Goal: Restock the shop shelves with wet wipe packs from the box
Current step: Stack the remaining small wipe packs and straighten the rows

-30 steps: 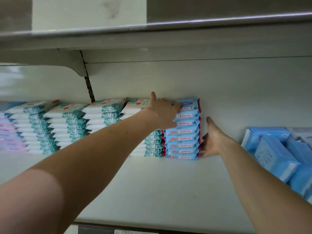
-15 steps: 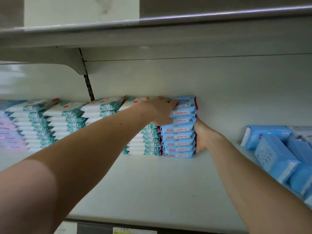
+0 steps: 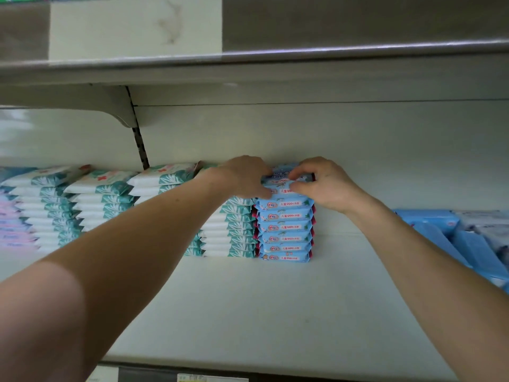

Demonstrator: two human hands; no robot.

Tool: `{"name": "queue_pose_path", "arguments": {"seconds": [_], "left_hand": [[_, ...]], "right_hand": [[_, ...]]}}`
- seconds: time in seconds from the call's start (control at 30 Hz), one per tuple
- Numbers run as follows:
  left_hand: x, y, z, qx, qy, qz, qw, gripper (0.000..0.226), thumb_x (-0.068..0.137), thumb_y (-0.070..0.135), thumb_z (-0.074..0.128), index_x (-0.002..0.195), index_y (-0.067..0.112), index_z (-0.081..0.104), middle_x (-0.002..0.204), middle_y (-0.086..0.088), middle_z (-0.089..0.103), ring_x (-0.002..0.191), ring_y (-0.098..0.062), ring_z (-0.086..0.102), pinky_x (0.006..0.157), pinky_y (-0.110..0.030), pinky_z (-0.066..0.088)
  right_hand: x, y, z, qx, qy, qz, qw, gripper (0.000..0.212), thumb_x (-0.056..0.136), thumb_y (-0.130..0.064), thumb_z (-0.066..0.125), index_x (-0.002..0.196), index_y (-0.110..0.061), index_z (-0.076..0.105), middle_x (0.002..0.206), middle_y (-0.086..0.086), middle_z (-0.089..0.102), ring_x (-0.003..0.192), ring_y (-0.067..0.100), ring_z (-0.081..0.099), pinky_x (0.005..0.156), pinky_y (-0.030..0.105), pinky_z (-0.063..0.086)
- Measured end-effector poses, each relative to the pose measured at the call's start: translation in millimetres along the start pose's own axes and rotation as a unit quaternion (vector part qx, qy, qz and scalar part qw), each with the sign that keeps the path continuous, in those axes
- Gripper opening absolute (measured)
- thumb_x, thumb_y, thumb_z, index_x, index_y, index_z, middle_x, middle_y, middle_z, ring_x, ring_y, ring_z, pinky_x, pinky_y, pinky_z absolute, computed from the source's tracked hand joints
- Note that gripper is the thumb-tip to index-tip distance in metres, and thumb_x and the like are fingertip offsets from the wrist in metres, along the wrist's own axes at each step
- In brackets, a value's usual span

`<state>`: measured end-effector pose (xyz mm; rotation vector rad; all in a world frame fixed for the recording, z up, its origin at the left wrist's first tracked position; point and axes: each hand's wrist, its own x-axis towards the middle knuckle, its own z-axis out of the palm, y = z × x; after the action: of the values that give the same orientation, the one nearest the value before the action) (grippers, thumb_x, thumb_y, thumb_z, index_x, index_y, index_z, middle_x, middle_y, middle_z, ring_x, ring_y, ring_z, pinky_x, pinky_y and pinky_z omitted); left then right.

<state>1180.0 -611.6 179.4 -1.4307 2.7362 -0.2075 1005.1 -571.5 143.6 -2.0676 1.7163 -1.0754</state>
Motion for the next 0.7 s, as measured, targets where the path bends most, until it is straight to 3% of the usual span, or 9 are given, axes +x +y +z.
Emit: {"name": "queue_pose_path", "arguments": {"seconds": [0.1, 0.17, 0.2, 0.27, 0.33, 0.4, 0.47, 0.57, 0.7], "left_hand": [[-2, -1, 8, -0.023, 0.017, -0.017, 0.999, 0.047, 0.089, 0.046, 0.057, 0.129, 0.022, 0.056, 0.118, -0.005, 0.059, 0.108, -0.028, 0.056, 0.089, -0.042, 0.049], [-8, -2, 10, -0.037, 0.029, -0.030, 0.998, 0.062, 0.086, 0.051, 0.058, 0.141, 0.028, 0.042, 0.136, -0.007, 0.047, 0.125, -0.030, 0.046, 0.100, -0.047, 0.043], [-14, -4, 7, -0.042, 0.034, -0.036, 0.998, 0.072, 0.086, 0.053, 0.058, 0.148, 0.030, 0.031, 0.148, -0.007, 0.036, 0.135, -0.030, 0.036, 0.107, -0.049, 0.036], [-28, -10, 2, -0.058, 0.052, -0.062, 0.995, 0.081, 0.088, 0.059, 0.053, 0.153, 0.026, 0.017, 0.159, -0.006, 0.018, 0.145, -0.026, 0.020, 0.115, -0.050, 0.021], [-40, -27, -1, -0.067, 0.073, -0.128, 0.987, 0.079, 0.091, 0.063, 0.041, 0.152, 0.018, 0.019, 0.158, -0.007, 0.020, 0.145, -0.025, 0.020, 0.117, -0.049, 0.017], [-50, -49, 1, -0.060, 0.072, -0.205, 0.974, 0.070, 0.095, 0.061, 0.032, 0.145, 0.012, 0.031, 0.151, -0.011, 0.033, 0.140, -0.027, 0.028, 0.115, -0.051, 0.020], [-57, -68, 9, -0.059, 0.040, -0.259, 0.963, 0.065, 0.096, 0.058, 0.028, 0.139, 0.011, 0.039, 0.143, -0.013, 0.041, 0.134, -0.030, 0.034, 0.111, -0.053, 0.024], [-56, -82, 24, -0.086, 0.011, -0.258, 0.962, 0.063, 0.095, 0.056, 0.022, 0.143, 0.017, 0.035, 0.144, -0.014, 0.041, 0.132, -0.034, 0.038, 0.108, -0.056, 0.027], [-51, -86, 35, -0.104, 0.007, -0.242, 0.965, 0.064, 0.099, 0.053, 0.016, 0.153, 0.019, 0.016, 0.156, -0.010, 0.022, 0.144, -0.032, 0.017, 0.114, -0.058, 0.013]], "right_hand": [[0, 1, 3, -0.030, 0.005, -0.022, 0.999, 0.011, 0.084, -0.017, 0.067, 0.095, -0.019, 0.071, 0.104, -0.001, 0.057, 0.092, 0.013, 0.051, 0.064, 0.014, 0.036], [-1, -1, 3, -0.034, 0.008, -0.015, 0.999, 0.015, 0.085, -0.018, 0.067, 0.098, -0.015, 0.071, 0.100, 0.000, 0.057, 0.092, 0.016, 0.055, 0.065, 0.018, 0.039], [-3, -2, 2, -0.019, 0.014, -0.008, 1.000, 0.019, 0.084, -0.022, 0.067, 0.101, -0.014, 0.070, 0.099, 0.001, 0.058, 0.094, 0.019, 0.058, 0.067, 0.019, 0.043], [-7, -2, 0, -0.006, 0.026, 0.013, 1.000, 0.044, 0.078, -0.042, 0.069, 0.116, -0.019, 0.065, 0.112, 0.005, 0.054, 0.110, 0.024, 0.056, 0.086, 0.027, 0.047], [-16, -5, 1, -0.094, 0.014, 0.013, 0.995, 0.066, 0.075, -0.053, 0.068, 0.134, -0.028, 0.052, 0.141, 0.009, 0.038, 0.136, 0.026, 0.034, 0.107, 0.038, 0.035], [-21, -11, 5, -0.234, 0.001, -0.031, 0.972, 0.074, 0.079, -0.056, 0.065, 0.144, -0.032, 0.039, 0.157, 0.005, 0.017, 0.145, 0.023, 0.013, 0.115, 0.044, 0.020], [-21, -19, 10, -0.319, -0.012, -0.076, 0.945, 0.077, 0.082, -0.061, 0.058, 0.147, -0.032, 0.030, 0.158, 0.004, 0.013, 0.145, 0.023, 0.010, 0.115, 0.045, 0.015], [-13, -20, 20, -0.348, -0.037, -0.075, 0.934, 0.069, 0.088, -0.058, 0.051, 0.147, -0.029, 0.030, 0.151, 0.001, 0.029, 0.139, 0.022, 0.023, 0.109, 0.039, 0.024], [-11, -17, 25, -0.334, -0.032, -0.072, 0.939, 0.062, 0.091, -0.054, 0.049, 0.145, -0.026, 0.035, 0.147, -0.001, 0.036, 0.135, 0.022, 0.028, 0.105, 0.036, 0.030]]}}
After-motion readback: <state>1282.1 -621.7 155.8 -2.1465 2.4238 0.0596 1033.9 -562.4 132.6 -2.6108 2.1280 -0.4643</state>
